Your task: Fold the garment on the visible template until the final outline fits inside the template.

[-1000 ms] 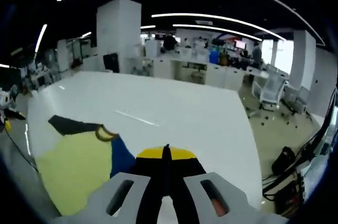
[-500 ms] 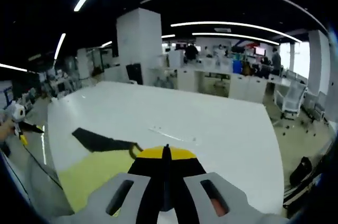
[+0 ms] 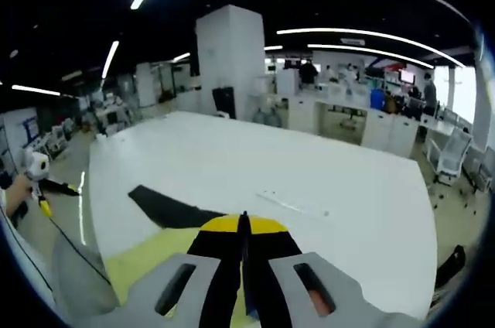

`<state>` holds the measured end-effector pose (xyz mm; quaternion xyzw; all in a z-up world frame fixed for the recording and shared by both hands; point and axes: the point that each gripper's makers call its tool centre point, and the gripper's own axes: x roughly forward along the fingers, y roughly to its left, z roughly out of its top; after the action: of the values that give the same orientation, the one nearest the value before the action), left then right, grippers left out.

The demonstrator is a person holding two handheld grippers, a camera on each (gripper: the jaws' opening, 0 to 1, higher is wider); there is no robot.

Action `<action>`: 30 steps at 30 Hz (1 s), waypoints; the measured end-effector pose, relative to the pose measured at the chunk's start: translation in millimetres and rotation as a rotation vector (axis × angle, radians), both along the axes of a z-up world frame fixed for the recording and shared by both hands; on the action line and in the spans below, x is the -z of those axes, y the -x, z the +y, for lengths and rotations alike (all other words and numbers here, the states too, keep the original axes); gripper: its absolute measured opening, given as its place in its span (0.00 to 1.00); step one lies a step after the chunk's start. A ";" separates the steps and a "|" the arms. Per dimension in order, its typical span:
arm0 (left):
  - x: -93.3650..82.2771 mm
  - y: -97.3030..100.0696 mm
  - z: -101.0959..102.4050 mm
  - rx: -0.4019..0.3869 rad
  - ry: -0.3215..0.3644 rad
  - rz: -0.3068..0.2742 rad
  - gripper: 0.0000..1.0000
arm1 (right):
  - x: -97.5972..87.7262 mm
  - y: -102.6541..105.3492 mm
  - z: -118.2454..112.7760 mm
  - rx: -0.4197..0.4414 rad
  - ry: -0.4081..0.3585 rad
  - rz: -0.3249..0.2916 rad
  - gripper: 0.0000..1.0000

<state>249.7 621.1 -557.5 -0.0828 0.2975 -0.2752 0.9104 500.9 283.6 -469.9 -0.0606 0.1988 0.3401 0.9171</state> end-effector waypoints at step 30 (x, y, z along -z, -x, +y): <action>4.4 0.7 16.1 -0.014 0.019 0.006 0.92 | 49.2 -10.5 62.9 -0.030 -0.039 0.118 0.02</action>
<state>248.9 637.2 -561.9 -0.0946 0.2971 -0.2715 0.9105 511.5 346.5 -519.1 -0.0253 0.2448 0.3606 0.8997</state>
